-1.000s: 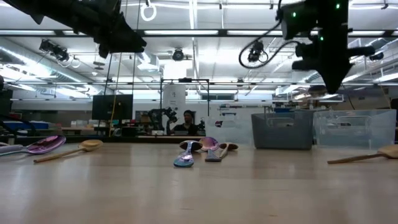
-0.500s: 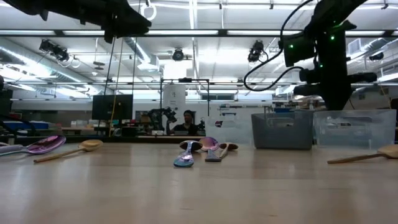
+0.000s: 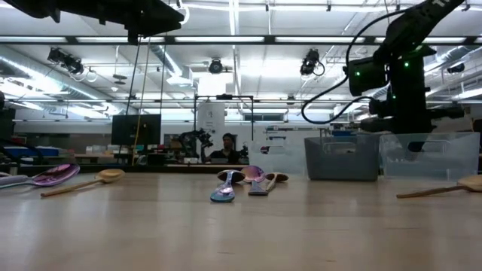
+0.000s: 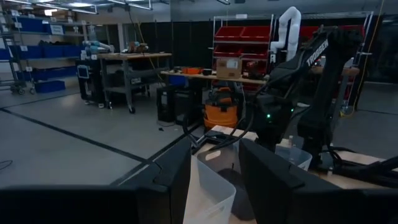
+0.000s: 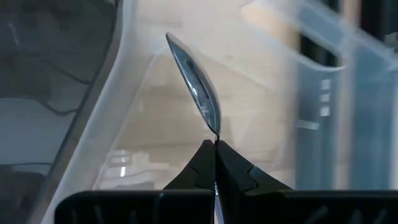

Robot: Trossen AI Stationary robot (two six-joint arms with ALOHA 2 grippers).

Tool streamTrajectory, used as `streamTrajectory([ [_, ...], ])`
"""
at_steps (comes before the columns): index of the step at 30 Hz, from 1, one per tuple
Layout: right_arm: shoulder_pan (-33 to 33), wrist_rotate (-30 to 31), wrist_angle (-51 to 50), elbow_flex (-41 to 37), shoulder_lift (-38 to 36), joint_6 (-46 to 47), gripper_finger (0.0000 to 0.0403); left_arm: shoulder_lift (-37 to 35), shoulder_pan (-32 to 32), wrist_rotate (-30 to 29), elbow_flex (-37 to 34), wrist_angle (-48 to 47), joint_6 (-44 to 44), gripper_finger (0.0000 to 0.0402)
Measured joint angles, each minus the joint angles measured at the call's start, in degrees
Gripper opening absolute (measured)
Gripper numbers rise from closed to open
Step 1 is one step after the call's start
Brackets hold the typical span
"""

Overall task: Sort silverware by color (type)
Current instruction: Put the purple spoon into the right transparent bin

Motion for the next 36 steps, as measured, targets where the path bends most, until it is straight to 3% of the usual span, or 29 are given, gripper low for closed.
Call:
streamTrajectory([
  [17, -3.9, -3.9, 9.4, -7.4, -0.2, -2.6, 0.0009, 0.0, 0.0, 0.0, 0.0, -0.1, 0.1, 0.0142],
  [30, -3.9, -4.3, 10.1, -7.8, 0.1, -3.6, 0.0066, 0.0, 0.0, 0.0, 0.0, -0.3, 0.1, 0.0142],
  [36, -3.8, -4.8, 7.1, -5.0, 0.1, -4.9, 0.0073, 0.0, 0.0, 0.0, 0.0, -0.3, 0.1, 0.0142],
])
